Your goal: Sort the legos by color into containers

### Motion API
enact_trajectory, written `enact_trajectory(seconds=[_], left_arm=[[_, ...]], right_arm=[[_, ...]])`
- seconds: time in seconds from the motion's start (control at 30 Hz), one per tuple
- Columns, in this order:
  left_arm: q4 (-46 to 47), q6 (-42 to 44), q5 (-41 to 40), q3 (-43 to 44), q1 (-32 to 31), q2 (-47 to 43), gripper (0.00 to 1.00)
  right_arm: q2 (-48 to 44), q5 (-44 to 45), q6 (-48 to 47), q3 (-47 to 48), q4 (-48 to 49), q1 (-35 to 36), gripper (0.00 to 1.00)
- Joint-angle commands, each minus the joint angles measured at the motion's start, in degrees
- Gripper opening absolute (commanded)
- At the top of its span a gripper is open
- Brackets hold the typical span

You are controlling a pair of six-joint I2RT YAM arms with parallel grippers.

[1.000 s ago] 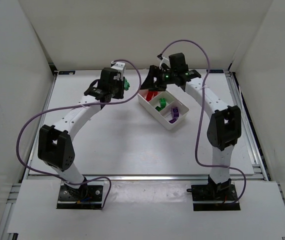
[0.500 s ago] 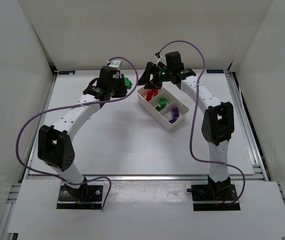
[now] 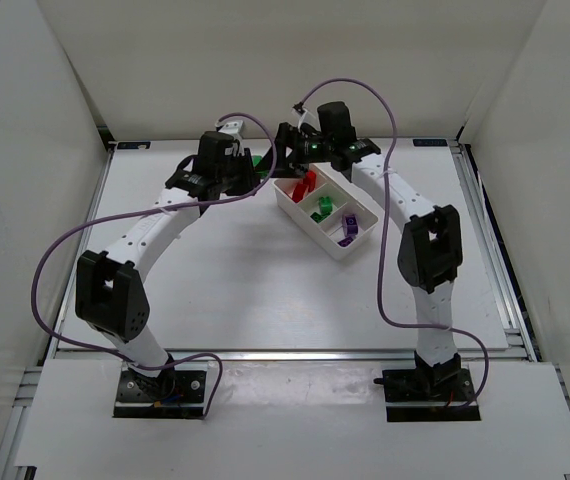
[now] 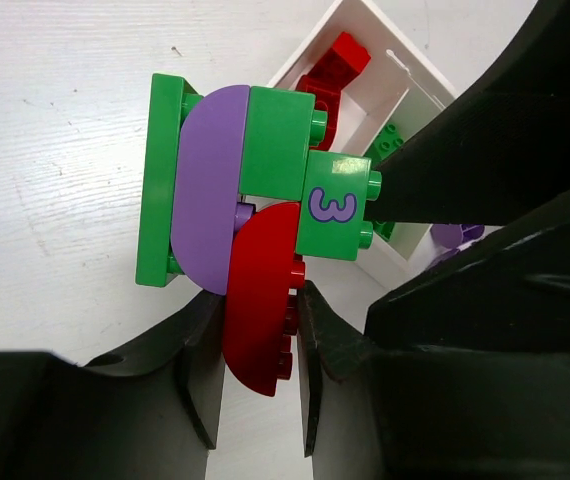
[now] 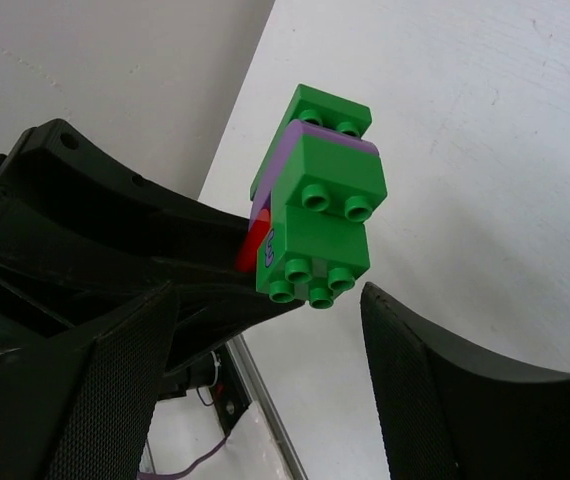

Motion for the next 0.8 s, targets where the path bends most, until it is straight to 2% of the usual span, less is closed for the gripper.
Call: enact_trajectory(seconds=[0.0, 0.03, 0.13, 0.3, 0.4, 0.47, 0.5, 0.57, 0.6, 0.77], left_arm=[[2.14, -0.74, 2.59, 2.32, -0.16, -1.99, 0.10], [2.06, -0.65, 2.51, 2.15, -0.16, -2.08, 0.10], [2.14, -0.47, 2.68, 1.97, -0.16, -2.34, 0.10], [2.93, -0.56, 3.65, 1.88, -0.16, -2.34, 0.10], [3.02, -0.56, 3.56, 1.97, -0.07, -2.34, 0.10], [3.20, -0.38, 3.39, 1.80, -0.16, -2.34, 0.10], [3.20, -0.38, 3.21, 1.71, -0.16, -2.43, 0.10], [3.37, -0.38, 1.99, 1.01, -0.16, -2.52, 0.10], [3.46, -0.38, 0.94, 0.74, -0.16, -2.69, 0.10], [3.37, -0.65, -8.82, -1.81, 0.01, -3.57, 0.10]], right_arm=[[0.85, -1.01, 0.87, 3.11, 2.19, 0.16, 0.77], [1.11, -1.10, 0.95, 3.29, 2.19, 0.16, 0.76], [1.38, -1.02, 1.04, 3.73, 2.54, 0.25, 0.65], [1.99, -0.49, 1.31, 4.17, 2.54, 0.34, 0.60], [2.34, -0.58, 1.22, 4.43, 2.81, 0.34, 0.51], [2.17, -1.10, 0.96, 4.43, 3.07, 0.34, 0.38], [2.17, -1.19, 0.87, 4.35, 3.33, 0.34, 0.24], [1.91, -1.02, 0.60, 4.17, 3.42, 0.34, 0.11], [1.73, -0.58, 0.43, 4.00, 3.42, 0.25, 0.00], [-1.08, -1.81, -1.06, 2.50, 4.48, -0.19, 0.00]])
